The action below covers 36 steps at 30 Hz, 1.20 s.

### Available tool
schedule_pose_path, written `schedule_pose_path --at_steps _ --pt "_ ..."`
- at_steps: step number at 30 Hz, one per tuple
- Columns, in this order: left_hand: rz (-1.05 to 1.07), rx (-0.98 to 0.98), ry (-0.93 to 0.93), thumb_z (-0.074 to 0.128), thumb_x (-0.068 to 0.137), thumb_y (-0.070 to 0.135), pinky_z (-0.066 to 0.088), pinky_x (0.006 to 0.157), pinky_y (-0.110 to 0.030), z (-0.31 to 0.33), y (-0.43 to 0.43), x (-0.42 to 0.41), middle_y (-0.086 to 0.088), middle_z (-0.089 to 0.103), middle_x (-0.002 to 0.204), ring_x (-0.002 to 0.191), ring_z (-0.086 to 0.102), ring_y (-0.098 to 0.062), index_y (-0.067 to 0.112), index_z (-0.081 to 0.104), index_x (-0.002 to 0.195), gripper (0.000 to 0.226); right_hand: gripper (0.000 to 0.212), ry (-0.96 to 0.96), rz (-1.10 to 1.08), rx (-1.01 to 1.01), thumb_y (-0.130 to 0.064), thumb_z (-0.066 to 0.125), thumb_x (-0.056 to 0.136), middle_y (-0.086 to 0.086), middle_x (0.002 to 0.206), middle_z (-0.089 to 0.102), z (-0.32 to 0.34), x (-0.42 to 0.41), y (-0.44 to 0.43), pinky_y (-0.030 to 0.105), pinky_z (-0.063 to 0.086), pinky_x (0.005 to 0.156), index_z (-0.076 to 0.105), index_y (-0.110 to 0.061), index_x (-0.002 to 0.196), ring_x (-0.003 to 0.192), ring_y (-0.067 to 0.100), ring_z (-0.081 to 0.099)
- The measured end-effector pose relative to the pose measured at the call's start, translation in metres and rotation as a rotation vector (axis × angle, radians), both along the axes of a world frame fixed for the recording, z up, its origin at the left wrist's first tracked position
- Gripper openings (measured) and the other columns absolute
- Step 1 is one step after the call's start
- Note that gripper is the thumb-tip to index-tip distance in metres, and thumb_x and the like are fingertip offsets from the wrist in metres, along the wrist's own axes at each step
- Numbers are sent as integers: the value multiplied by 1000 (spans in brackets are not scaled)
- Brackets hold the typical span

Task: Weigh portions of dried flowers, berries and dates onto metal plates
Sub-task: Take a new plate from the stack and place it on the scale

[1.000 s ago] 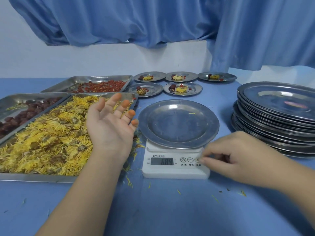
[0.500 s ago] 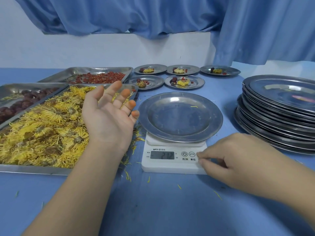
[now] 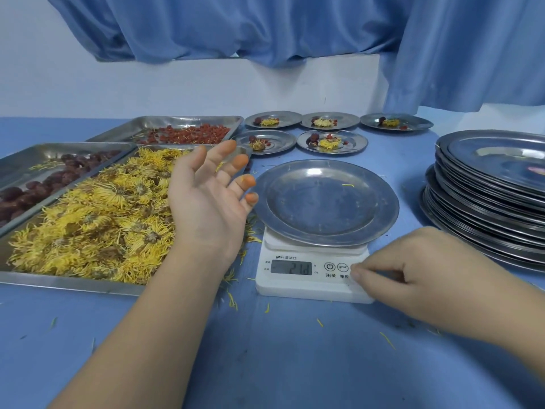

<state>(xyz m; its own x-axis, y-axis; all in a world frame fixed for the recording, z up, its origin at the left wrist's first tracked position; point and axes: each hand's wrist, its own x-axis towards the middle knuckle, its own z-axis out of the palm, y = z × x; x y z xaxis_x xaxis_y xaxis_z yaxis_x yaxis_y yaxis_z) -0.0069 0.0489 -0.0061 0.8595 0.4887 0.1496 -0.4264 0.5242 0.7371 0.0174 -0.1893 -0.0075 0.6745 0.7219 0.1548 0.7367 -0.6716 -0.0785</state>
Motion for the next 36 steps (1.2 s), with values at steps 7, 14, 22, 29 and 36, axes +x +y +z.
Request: schedule_pose_path --at_steps 7,14,22,29,36 --pt "7 38 -17 44 90 39 40 58 -28 -1 3 1 -3 64 87 64 55 -17 15 68 96 34 56 -8 -376 532 -54 45 86 -3 37 30 2 21 -8 27 24 42 34 -15 49 39 12 33" --pt "67 156 -10 47 86 39 38 58 -27 -1 -2 2 -2 60 90 63 53 -13 16 66 98 32 70 215 -528 472 -70 23 86 -1 61 56 -16 43 -6 29 37 56 55 -12 64 62 16 53" --pt "129 204 18 53 75 39 37 56 -26 0 -1 5 0 60 88 57 53 -10 17 66 98 34 78 188 -412 539 -78 20 77 -1 53 42 -16 40 -4 30 33 56 44 -5 61 53 17 40" --pt "159 505 22 52 82 33 40 59 -21 0 -8 -1 4 62 88 65 54 -11 23 65 93 21 56 -144 -230 701 -56 46 86 -2 43 30 16 21 34 31 27 45 29 -15 51 45 14 31" --pt "199 731 67 60 91 22 49 73 -19 0 -9 -4 4 63 91 82 58 -10 28 65 98 11 54 -260 -155 661 -22 61 85 -2 41 17 -4 16 48 32 34 42 20 -16 51 41 18 24"
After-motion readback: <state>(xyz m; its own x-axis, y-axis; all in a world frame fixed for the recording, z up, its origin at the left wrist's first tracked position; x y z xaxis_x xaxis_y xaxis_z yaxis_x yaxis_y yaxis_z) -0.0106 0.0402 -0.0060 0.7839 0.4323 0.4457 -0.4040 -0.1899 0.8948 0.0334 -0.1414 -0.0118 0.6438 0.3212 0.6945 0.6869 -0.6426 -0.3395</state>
